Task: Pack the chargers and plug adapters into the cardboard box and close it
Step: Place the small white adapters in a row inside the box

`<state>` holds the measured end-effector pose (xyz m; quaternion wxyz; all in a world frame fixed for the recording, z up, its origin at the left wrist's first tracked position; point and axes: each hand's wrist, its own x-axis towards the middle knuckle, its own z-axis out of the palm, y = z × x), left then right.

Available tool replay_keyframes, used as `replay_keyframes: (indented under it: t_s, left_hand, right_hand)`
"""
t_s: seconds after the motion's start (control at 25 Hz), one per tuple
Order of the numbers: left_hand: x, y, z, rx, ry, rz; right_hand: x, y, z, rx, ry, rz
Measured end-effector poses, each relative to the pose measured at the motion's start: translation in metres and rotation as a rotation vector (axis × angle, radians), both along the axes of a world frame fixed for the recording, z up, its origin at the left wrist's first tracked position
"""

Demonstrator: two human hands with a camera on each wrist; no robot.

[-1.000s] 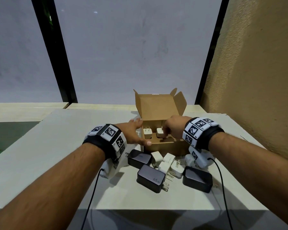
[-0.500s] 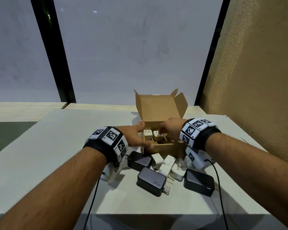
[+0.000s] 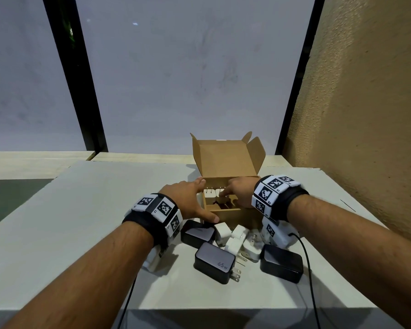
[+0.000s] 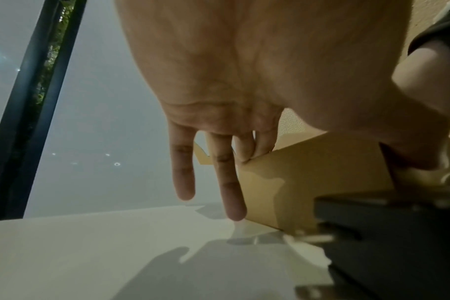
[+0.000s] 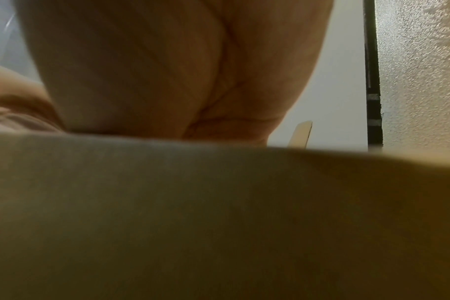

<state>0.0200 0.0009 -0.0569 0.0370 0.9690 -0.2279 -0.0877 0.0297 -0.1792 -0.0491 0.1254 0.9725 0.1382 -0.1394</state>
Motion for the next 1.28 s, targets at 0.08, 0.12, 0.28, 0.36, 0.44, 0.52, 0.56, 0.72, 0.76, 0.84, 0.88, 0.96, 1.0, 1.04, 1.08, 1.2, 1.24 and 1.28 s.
replay_keyframes:
  t_s: [0.08,0.12,0.28,0.36,0.44,0.52,0.56,0.72,0.76,0.84,0.88,0.96,1.0,1.04,1.08,1.2,1.24,1.28]
  left_hand:
    - [0.0,-0.003,0.001,0.032,-0.007,-0.001]
    - [0.0,-0.003,0.002,0.049,-0.012,-0.003]
    - [-0.003,-0.004,0.006,0.08,-0.014,-0.001]
    - [-0.002,-0.004,0.006,0.063,-0.008,0.007]
    - [-0.001,-0.007,0.004,0.043,0.001,0.01]
    - [-0.013,-0.031,0.008,0.048,-0.001,-0.037]
    - [-0.011,-0.027,0.007,0.041,0.008,-0.03]
    - [-0.008,-0.021,0.009,0.034,0.011,0.027]
    - [-0.006,-0.016,0.008,0.031,0.015,0.037]
    - [-0.004,-0.01,0.009,0.037,0.018,0.054]
    - [-0.004,-0.008,0.009,0.041,0.019,0.057]
    - [-0.005,-0.006,0.007,0.05,0.019,0.055]
    - [-0.005,-0.006,0.006,0.055,0.02,0.053]
    - [-0.005,-0.006,0.005,0.055,0.022,0.051]
    - [-0.005,-0.007,0.003,0.048,0.024,0.048]
    - [-0.003,-0.007,0.003,0.025,0.034,0.042]
    - [-0.002,-0.006,0.002,0.015,0.039,0.039]
    - [-0.001,-0.005,0.002,0.001,0.043,0.035]
  right_hand:
    - [0.0,-0.003,-0.002,0.009,0.003,-0.01]
    - [0.0,-0.004,-0.003,0.009,0.006,-0.011]
    - [-0.003,-0.006,0.0,0.031,0.011,-0.027]
    - [-0.011,-0.008,0.009,0.091,-0.013,-0.02]
    - [-0.027,-0.017,0.023,0.195,-0.097,-0.03]
    - [-0.067,-0.052,0.038,0.303,-0.192,-0.056]
    - [-0.076,-0.057,0.038,0.321,-0.193,-0.03]
    - [-0.113,-0.07,0.028,0.165,-0.044,0.007]
    - [-0.116,-0.069,0.021,0.096,-0.032,0.024]
    - [-0.117,-0.066,0.01,0.023,-0.034,0.053]
    - [-0.117,-0.066,0.007,0.032,-0.053,0.072]
    - [-0.116,-0.065,0.01,0.096,-0.098,0.092]
    - [-0.115,-0.065,0.016,0.163,-0.127,0.086]
    - [-0.112,-0.065,0.024,0.245,-0.158,0.069]
    - [-0.109,-0.064,0.031,0.32,-0.189,0.051]
    - [-0.085,-0.057,0.046,0.416,-0.258,0.043]
    - [-0.073,-0.053,0.047,0.403,-0.253,0.03]
    - [-0.062,-0.049,0.046,0.372,-0.239,0.006]
